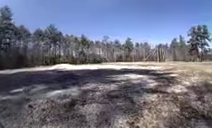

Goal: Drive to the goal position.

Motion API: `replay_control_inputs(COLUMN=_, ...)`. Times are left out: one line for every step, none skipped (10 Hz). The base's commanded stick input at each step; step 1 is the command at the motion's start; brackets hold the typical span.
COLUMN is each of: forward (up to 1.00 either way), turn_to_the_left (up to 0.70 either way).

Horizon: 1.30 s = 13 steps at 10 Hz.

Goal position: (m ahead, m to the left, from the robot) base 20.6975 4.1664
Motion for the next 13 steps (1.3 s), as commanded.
replay_control_inputs(forward=0.50, turn_to_the_left=-0.06)
replay_control_inputs(forward=0.50, turn_to_the_left=0.00)
replay_control_inputs(forward=0.50, turn_to_the_left=0.00)
replay_control_inputs(forward=0.50, turn_to_the_left=0.00)
replay_control_inputs(forward=0.50, turn_to_the_left=-0.13)
replay_control_inputs(forward=0.50, turn_to_the_left=-0.50)
replay_control_inputs(forward=0.50, turn_to_the_left=-0.36)
replay_control_inputs(forward=0.50, turn_to_the_left=0.00)
replay_control_inputs(forward=0.50, turn_to_the_left=0.00)
replay_control_inputs(forward=0.50, turn_to_the_left=0.00)
replay_control_inputs(forward=0.50, turn_to_the_left=0.00)
replay_control_inputs(forward=0.50, turn_to_the_left=-0.41)
replay_control_inputs(forward=0.50, turn_to_the_left=-0.50)
